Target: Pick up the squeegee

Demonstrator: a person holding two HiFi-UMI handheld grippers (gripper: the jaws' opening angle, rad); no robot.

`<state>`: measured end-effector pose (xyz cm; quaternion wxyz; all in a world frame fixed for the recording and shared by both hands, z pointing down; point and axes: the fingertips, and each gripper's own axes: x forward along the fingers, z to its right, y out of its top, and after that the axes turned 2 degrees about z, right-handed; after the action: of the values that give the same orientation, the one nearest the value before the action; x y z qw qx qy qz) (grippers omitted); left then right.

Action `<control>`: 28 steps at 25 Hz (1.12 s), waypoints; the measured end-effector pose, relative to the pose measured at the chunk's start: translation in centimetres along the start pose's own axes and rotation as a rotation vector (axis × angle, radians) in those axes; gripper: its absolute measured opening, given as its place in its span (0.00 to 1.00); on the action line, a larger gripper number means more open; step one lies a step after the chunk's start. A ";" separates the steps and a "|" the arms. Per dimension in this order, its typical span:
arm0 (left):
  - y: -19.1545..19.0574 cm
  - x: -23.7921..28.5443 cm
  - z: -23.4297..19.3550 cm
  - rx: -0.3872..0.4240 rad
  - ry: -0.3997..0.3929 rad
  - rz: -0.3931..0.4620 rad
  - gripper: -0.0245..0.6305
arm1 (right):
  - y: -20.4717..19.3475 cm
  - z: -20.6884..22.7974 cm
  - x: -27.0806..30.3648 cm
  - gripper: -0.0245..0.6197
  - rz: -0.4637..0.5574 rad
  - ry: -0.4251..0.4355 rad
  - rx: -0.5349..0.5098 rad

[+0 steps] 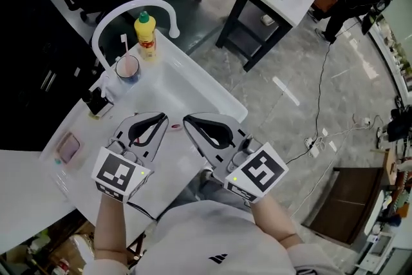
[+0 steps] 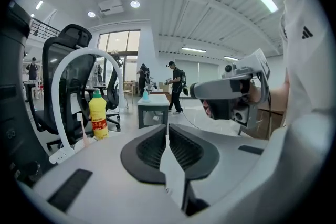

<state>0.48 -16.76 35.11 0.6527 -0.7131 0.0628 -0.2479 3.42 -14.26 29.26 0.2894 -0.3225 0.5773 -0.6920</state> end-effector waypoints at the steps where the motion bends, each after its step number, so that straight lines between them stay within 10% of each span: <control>1: -0.5 0.2 -0.2 0.001 -0.014 -0.013 0.09 | -0.2 0.0 0.2 0.05 -0.007 -0.003 0.002; 28: -21.4 6.7 -2.1 0.055 -0.328 -0.464 0.16 | -4.6 2.6 2.4 0.05 -0.124 -0.132 0.075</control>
<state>0.43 -18.40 57.58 0.5993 -0.7209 -0.2151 -0.2736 3.86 -16.92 34.43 0.2953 -0.3914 0.5095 -0.7071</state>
